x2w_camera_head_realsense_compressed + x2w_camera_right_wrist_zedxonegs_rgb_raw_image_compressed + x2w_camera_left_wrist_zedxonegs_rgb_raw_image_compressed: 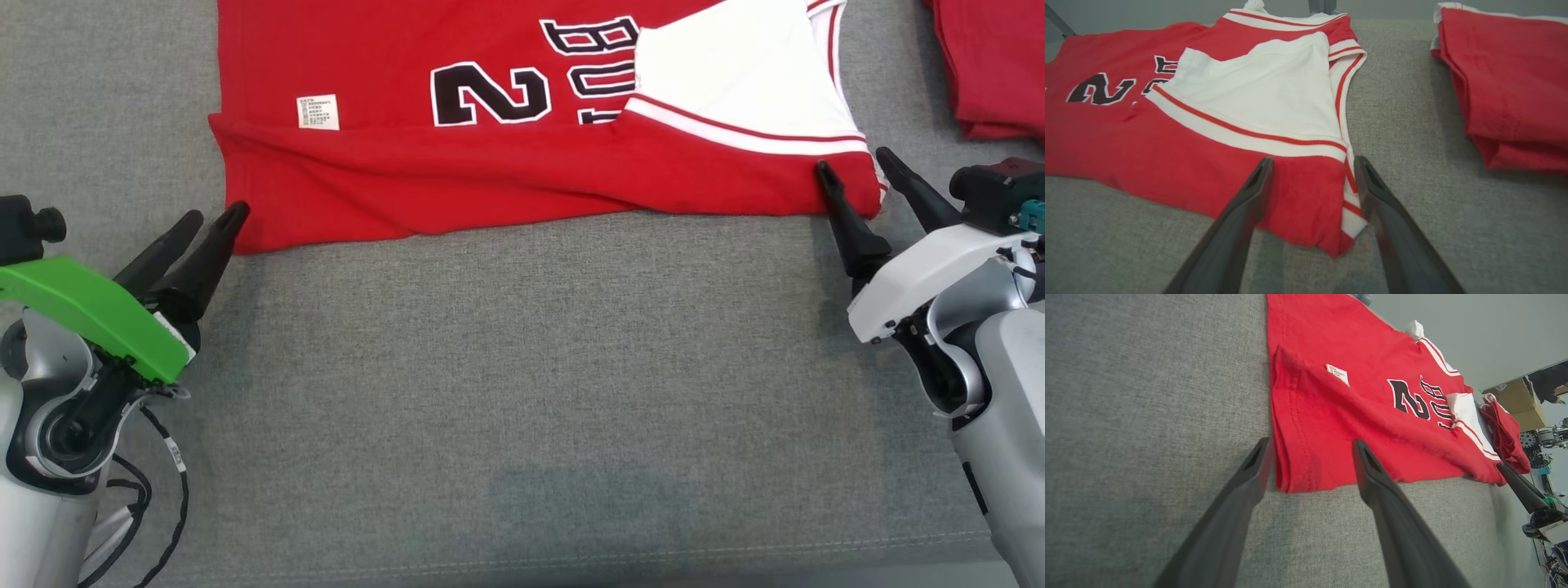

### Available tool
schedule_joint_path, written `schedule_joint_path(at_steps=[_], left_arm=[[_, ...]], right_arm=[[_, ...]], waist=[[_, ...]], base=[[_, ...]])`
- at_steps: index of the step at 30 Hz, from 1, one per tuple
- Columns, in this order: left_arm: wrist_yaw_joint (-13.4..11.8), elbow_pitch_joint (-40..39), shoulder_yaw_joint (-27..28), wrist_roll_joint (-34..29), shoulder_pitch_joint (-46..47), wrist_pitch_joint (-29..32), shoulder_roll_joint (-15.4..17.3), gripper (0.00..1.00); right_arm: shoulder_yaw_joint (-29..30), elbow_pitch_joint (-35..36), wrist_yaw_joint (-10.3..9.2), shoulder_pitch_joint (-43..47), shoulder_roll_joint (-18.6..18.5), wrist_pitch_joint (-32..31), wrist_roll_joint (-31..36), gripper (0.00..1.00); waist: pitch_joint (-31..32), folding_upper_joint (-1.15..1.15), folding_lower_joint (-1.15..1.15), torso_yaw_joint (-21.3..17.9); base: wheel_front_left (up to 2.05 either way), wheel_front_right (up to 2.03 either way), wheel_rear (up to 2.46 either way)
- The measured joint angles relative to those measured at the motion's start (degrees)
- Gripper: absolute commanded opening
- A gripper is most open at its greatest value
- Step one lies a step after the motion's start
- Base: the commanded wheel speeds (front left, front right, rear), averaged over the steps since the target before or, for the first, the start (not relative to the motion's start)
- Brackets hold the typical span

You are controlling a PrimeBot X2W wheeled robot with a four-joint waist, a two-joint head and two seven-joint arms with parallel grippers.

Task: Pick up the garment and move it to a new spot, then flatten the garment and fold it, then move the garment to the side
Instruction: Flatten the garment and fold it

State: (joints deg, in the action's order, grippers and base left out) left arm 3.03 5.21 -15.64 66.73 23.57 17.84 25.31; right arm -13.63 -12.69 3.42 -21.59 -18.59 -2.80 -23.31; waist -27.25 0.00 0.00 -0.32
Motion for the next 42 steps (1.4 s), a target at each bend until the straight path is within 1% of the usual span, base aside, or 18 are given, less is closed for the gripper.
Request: schedule_joint_path(at_steps=[5,11,16,17,21,22,23,24,25,26,31,33,37,42], left_arm=[[-0.02,1.38,-0.9,-0.11,-0.14,-0.32,-0.4,1.0],[-0.3,2.05,-1.74,-0.32,-0.21,0.26,-0.42,1.0],[-0.99,2.9,-2.57,-1.07,-0.21,0.81,0.04,1.0],[-1.03,2.86,-2.67,-1.27,-0.11,0.99,0.6,1.0],[-1.03,3.25,-3.2,-2.55,0.56,1.37,0.6,1.0],[-1.03,3.27,-3.41,-2.57,0.78,1.59,0.6,0.96],[-1.03,3.36,-3.56,-2.57,1.0,1.64,0.58,0.42],[-1.03,3.53,-3.68,-2.58,1.23,1.77,0.56,0.0],[-1.0,3.6,-3.86,-2.69,1.43,1.78,0.56,0.0],[-0.88,3.74,-4.07,-2.97,1.56,1.77,0.54,0.0],[0.99,4.9,-5.13,-3.66,1.73,1.77,0.31,0.0],[1.09,5.16,-5.13,-3.49,1.53,1.8,0.4,0.0],[2.15,5.06,-5.35,-2.96,-0.18,3.16,1.47,0.0],[2.79,3.36,-5.49,0.46,-3.48,5.81,3.69,0.0]], right_arm=[[-0.24,1.18,-0.01,0.25,-0.13,0.09,0.08,1.0],[0.48,1.79,-0.55,2.21,-1.42,0.31,0.09,1.0],[0.2,2.16,-0.51,2.55,-1.23,-0.47,-0.21,1.0],[0.05,2.37,-0.51,2.57,-1.1,-0.79,-0.45,1.0],[-0.42,2.13,-0.45,2.57,-0.8,-2.04,-1.26,1.0],[-0.54,2.14,-0.43,2.57,-0.58,-2.29,-1.62,1.0],[-0.65,2.15,-0.42,2.55,-0.34,-2.38,-1.87,0.83],[-0.65,2.15,-0.42,2.53,-0.1,-2.55,-2.08,0.38],[-0.62,2.15,-0.24,2.49,0.19,-2.83,-2.55,0.16],[-0.54,2.14,0.11,2.42,0.42,-2.9,-3.32,0.0],[0.03,1.93,1.07,2.35,1.86,-4.11,-6.94,0.0],[0.97,1.91,1.14,2.44,2.22,-4.55,-9.16,0.0],[3.45,2.29,1.38,4.0,1.62,-5.42,-12.65,0.0],[5.36,3.59,1.63,9.78,0.47,-7.5,-16.23,0.0]], waist=[[-0.28,0.0,0.0,0.22],[-0.47,0.0,0.0,-0.06],[-0.79,0.0,0.0,-0.51],[-1.12,0.0,0.0,-0.76],[-1.64,0.0,0.0,-1.07],[-1.71,0.0,0.0,-1.11],[-1.78,0.0,0.0,-1.15],[-1.81,0.0,0.0,-1.18],[-1.83,0.0,0.0,-1.2],[-1.81,0.0,0.0,-1.2],[-0.83,0.0,0.0,-1.23],[-0.17,0.0,0.0,-1.24],[1.55,0.0,0.0,-1.17],[4.16,0.0,0.0,-0.79]], base=[[0.0,0.0,0.0],[0.0,0.0,0.0],[0.0,0.0,0.0],[0.0,0.0,0.0],[0.0,0.0,0.0],[0.0,0.0,0.0],[0.0,0.0,0.0],[0.0,0.0,0.0],[0.0,0.0,0.0],[0.0,0.0,0.0],[0.0,0.0,0.0],[0.0,0.0,0.0],[0.0,0.0,0.0],[0.0,0.0,0.0]])
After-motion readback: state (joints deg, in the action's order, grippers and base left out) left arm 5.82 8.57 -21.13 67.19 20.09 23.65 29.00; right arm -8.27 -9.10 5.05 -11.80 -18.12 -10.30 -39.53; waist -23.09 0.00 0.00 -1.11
